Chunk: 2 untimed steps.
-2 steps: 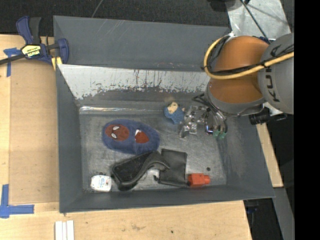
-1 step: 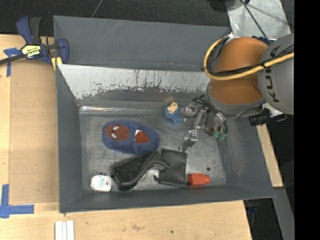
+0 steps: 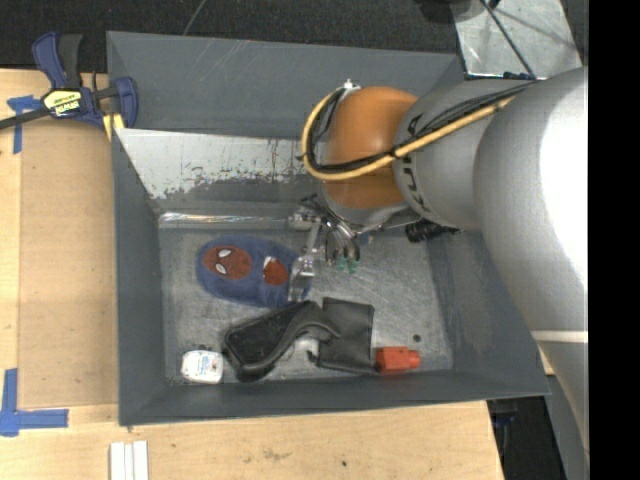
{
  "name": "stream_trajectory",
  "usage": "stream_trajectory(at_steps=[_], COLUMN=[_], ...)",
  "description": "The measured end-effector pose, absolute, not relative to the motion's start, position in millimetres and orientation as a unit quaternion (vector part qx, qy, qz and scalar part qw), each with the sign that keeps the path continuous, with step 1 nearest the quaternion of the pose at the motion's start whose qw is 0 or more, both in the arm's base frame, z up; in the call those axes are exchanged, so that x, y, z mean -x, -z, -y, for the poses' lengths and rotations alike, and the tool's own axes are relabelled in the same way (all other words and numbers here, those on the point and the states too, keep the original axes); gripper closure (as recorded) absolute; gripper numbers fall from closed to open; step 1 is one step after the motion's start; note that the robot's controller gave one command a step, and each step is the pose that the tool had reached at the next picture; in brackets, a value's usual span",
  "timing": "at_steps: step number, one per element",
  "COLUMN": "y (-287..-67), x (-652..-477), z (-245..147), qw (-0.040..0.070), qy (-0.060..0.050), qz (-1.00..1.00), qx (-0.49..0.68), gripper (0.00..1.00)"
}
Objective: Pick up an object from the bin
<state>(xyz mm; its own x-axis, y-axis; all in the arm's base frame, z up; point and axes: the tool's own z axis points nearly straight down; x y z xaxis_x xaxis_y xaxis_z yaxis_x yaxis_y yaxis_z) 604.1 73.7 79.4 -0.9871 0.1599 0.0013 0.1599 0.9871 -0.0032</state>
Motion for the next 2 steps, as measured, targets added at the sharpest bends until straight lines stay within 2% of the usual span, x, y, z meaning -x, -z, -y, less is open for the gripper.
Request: stream_trajectory(at_steps=[1,2], y=[-85,-228], x=[-605.4,-616.9], z=[-73,-82], qw=[-0.001,-0.006], qy=[0.000,0.001], qz=[0.997,0.997], qx=[0.083,0.077], gripper=[1.00,1.00])
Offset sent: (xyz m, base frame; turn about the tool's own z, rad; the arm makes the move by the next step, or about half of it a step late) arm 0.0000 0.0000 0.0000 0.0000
